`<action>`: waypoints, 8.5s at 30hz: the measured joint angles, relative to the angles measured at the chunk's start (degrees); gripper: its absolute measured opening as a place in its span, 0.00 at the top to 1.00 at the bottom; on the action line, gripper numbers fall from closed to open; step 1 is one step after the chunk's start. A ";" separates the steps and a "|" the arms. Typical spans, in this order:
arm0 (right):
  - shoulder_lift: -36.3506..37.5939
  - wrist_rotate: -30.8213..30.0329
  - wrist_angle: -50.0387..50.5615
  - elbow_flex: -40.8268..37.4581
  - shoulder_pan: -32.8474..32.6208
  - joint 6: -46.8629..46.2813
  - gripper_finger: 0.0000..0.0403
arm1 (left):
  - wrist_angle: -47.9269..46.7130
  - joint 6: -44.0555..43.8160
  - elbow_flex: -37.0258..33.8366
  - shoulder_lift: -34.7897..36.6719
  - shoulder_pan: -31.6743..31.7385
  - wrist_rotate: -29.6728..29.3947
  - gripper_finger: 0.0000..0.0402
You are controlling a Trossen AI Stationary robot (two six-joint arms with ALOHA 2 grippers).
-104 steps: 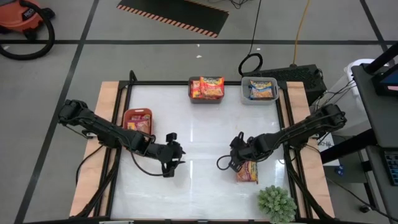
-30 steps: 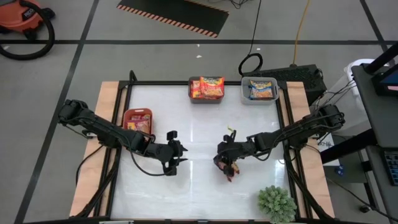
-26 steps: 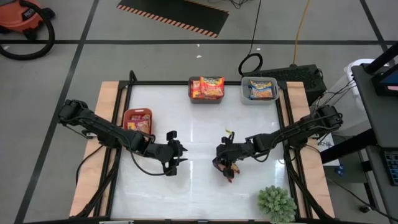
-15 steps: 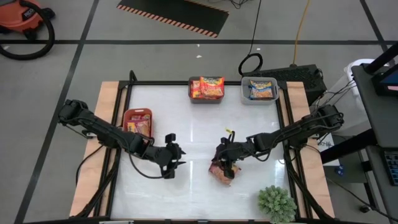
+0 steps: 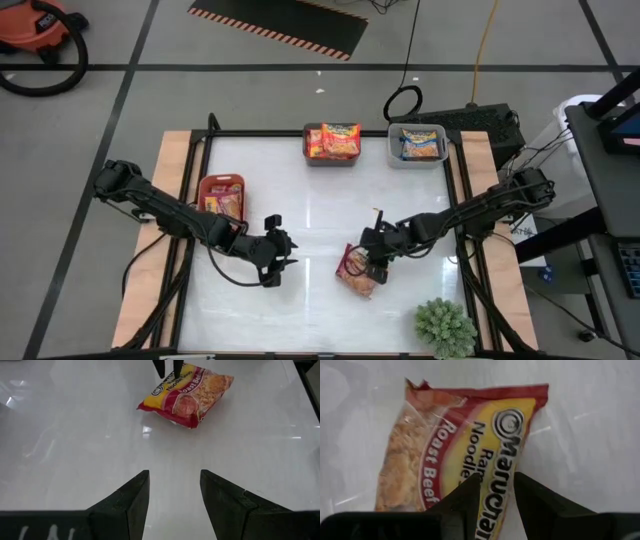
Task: Sort Maruchan noodles
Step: Put the red noodle pack into the orange bin
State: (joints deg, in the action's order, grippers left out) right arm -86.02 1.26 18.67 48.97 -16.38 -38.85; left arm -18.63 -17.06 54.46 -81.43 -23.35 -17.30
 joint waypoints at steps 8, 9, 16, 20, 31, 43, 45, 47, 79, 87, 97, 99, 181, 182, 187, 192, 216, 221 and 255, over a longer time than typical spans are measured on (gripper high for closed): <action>1.84 -1.45 1.74 -0.02 -0.72 -0.32 0.66 | -0.05 -1.64 0.00 0.00 0.00 -0.02 0.55; 2.10 -3.08 2.02 -0.02 -1.14 -0.61 0.65 | -0.01 -2.21 0.00 0.00 0.00 -0.02 0.55; 2.54 -7.06 3.46 -0.06 -8.18 -2.72 0.65 | 1.94 -2.74 0.00 -0.02 0.02 -0.02 0.55; 2.75 -7.59 3.17 -0.04 -12.52 -6.80 0.65 | 3.03 -4.69 0.00 -0.02 -0.18 -0.09 0.55; 2.73 -12.04 3.06 -0.04 -18.62 -13.97 0.65 | 5.94 -4.70 0.02 -0.02 -1.18 -0.83 0.55; 2.29 -14.64 -1.65 -3.94 -18.60 -15.39 0.65 | 7.03 -3.02 0.04 -4.51 -4.04 -2.35 0.55; 2.29 -14.63 -2.17 -5.05 -18.60 -16.25 0.64 | 7.11 -2.77 0.04 -5.19 -4.15 -2.35 0.55; 2.29 -14.59 -4.78 -6.42 -18.60 -16.19 0.62 | 7.67 -2.96 0.04 -5.89 -4.14 -2.36 0.55; 7.15 -20.58 -1.12 -10.93 -19.87 -8.66 0.45 | 11.44 -1.29 0.02 -9.35 -2.66 -2.10 0.55; 6.70 -17.89 -25.86 -23.11 -19.87 -6.22 0.49 | 11.50 -0.88 0.02 -9.35 -2.66 -2.10 0.55; 6.78 -21.21 -42.31 -32.71 -19.72 -4.51 0.60 | 14.02 4.00 0.02 -9.35 -2.64 -2.14 0.55; 6.75 -22.36 -42.44 -32.99 -19.68 -3.24 0.63 | 14.58 4.58 0.02 -9.35 -2.56 -2.14 0.55; 6.73 -28.50 -59.14 -33.11 -11.34 28.05 1.00 | 18.75 10.48 0.07 -16.73 6.80 1.26 0.34; 6.73 -28.51 -59.04 -33.11 -11.34 28.04 1.00 | 19.38 10.34 0.07 -17.61 6.65 1.29 0.34; 6.73 -28.51 -58.90 -33.11 -11.34 28.05 1.00 | 23.32 10.26 0.02 -21.27 5.87 2.54 0.34; 6.73 -28.49 -58.84 -33.11 -11.34 28.05 1.00 | 29.77 11.52 0.02 -26.18 6.32 5.42 0.34; 6.73 -28.42 -58.72 -33.11 -11.34 27.63 1.00 | 36.04 15.89 0.02 -28.13 7.11 5.86 0.50; 6.73 -28.42 -58.72 -33.11 -11.34 27.61 1.00 | 36.04 15.59 0.02 -28.13 8.02 7.45 0.57; 6.73 -28.25 -58.72 -33.11 -11.34 27.57 1.00 | 42.08 15.89 0.07 -32.52 8.70 10.29 0.82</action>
State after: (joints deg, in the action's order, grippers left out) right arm -79.29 -26.98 -40.05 15.86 -27.73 -11.29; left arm 23.44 -1.17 54.52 -113.95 -14.65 -7.01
